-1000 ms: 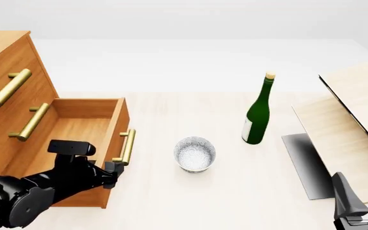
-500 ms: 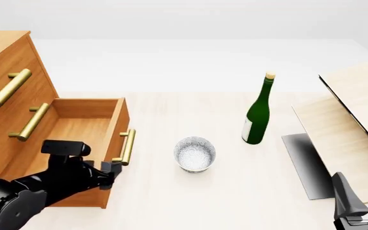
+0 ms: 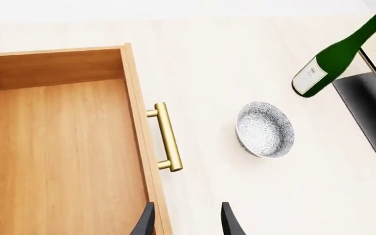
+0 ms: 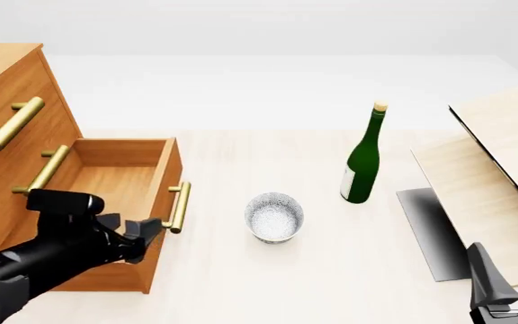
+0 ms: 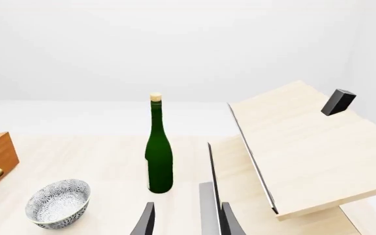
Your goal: Put the bowl in the bottom drawer of the cabinet and close it.
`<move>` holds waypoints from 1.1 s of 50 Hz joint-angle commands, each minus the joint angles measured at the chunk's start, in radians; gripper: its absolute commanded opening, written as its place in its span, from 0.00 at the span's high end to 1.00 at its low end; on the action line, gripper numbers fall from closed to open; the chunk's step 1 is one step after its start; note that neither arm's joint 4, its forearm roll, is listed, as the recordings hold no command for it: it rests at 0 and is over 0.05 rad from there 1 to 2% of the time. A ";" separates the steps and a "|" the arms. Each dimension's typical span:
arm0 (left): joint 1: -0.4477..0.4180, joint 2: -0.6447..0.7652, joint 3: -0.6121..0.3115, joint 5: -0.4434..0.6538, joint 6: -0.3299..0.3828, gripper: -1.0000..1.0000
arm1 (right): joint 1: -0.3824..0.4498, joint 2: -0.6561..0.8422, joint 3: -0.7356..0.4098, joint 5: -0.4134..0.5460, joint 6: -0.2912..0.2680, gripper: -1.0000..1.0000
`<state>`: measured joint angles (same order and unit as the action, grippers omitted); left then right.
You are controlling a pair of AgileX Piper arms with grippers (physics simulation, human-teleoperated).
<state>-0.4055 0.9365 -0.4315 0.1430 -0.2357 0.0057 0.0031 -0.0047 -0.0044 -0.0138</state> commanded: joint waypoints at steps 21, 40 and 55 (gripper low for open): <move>-0.027 -0.139 -0.093 0.072 0.002 0.00 | 0.000 0.000 0.000 0.000 0.000 0.00; -0.077 -0.128 -0.131 0.026 -0.047 0.00 | 0.000 0.000 0.000 0.000 0.000 0.00; -0.118 -0.074 -0.157 -0.020 -0.079 0.00 | 0.000 0.000 0.000 0.000 0.000 0.00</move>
<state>-0.5007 0.8304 -0.5718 0.1530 -0.2939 0.0058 0.0031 -0.0047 -0.0044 -0.0138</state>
